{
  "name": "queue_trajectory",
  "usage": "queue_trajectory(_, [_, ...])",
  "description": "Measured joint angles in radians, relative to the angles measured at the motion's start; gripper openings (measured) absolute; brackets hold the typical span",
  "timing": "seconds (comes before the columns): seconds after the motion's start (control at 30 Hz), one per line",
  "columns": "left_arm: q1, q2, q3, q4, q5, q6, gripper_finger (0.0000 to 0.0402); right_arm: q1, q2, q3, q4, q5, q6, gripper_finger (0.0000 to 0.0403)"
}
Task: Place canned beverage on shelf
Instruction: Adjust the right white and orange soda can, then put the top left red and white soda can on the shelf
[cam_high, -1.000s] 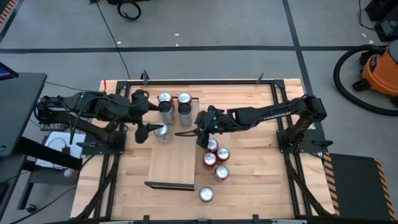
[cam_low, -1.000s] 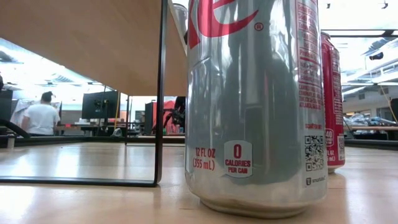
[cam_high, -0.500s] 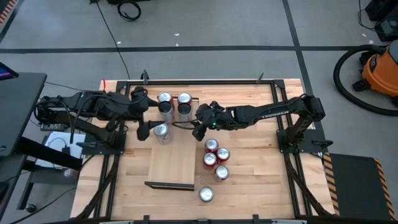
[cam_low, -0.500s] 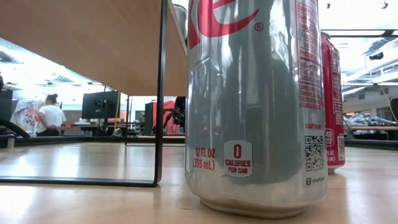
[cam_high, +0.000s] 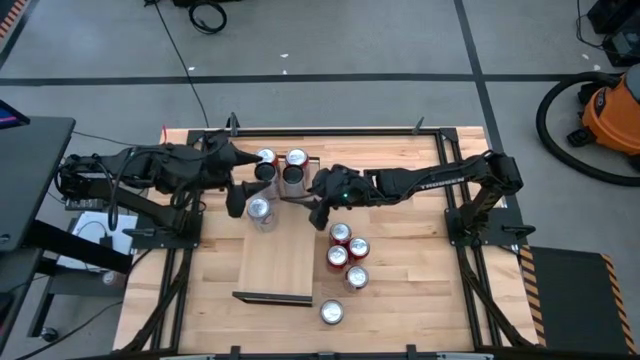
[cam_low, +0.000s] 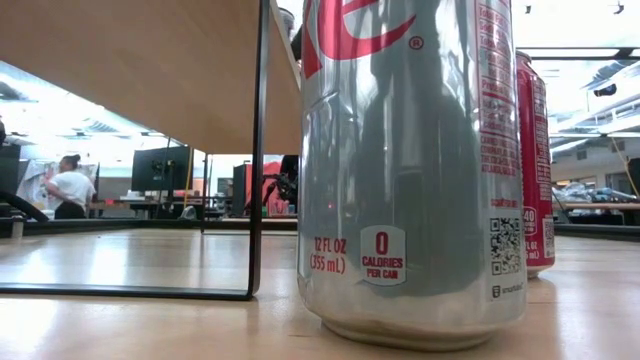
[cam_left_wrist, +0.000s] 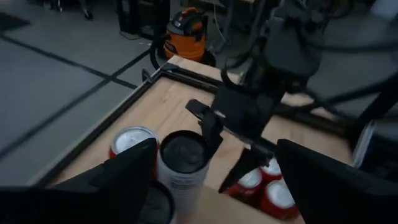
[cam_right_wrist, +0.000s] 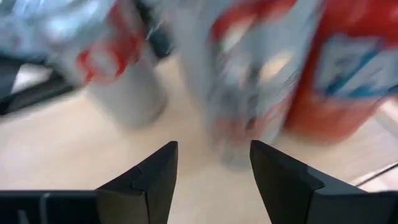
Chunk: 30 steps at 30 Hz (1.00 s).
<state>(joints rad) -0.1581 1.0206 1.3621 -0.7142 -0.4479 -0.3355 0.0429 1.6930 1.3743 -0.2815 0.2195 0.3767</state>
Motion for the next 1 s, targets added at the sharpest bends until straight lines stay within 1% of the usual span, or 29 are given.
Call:
queue_trajectory(0.13, [0.000,0.000,0.000,0.015,0.018,-0.102,0.0341,0.000,-0.055,0.000,-0.116,-0.090,-0.058,0.0210])
queue_trajectory(0.27, [0.000,0.000,0.000,0.013,0.022,-0.141,0.0341,0.002,-0.112,0.000,-0.232,-0.212,-0.157,0.0210])
queue_trajectory(0.37, [0.000,0.000,0.000,0.010,0.008,-0.145,0.0341,0.017,-0.132,0.000,-0.307,-0.228,-0.194,0.0210])
queue_trajectory(0.5, [0.000,0.000,0.000,0.010,-0.073,-0.180,0.0341,0.026,-0.126,-0.006,-0.377,-0.227,-0.217,0.0217])
queue_trajectory(0.63, [0.000,0.000,0.000,0.016,-0.137,-0.238,0.0341,0.027,-0.124,-0.053,-0.371,-0.246,-0.223,0.0242])
queue_trajectory(0.83, [0.000,0.000,0.000,0.016,-0.190,-0.348,0.0341,0.031,-0.124,-0.105,-0.365,-0.285,-0.193,0.0305])
queue_trajectory(0.93, [0.000,0.000,0.000,0.029,-0.202,-0.419,0.0341,0.043,-0.124,-0.117,-0.370,-0.276,-0.189,0.0330])
queue_trajectory(1.0, [0.000,0.000,0.000,0.066,-0.203,-0.444,0.0341,0.050,-0.125,-0.118,-0.378,-0.266,-0.189,0.0338])
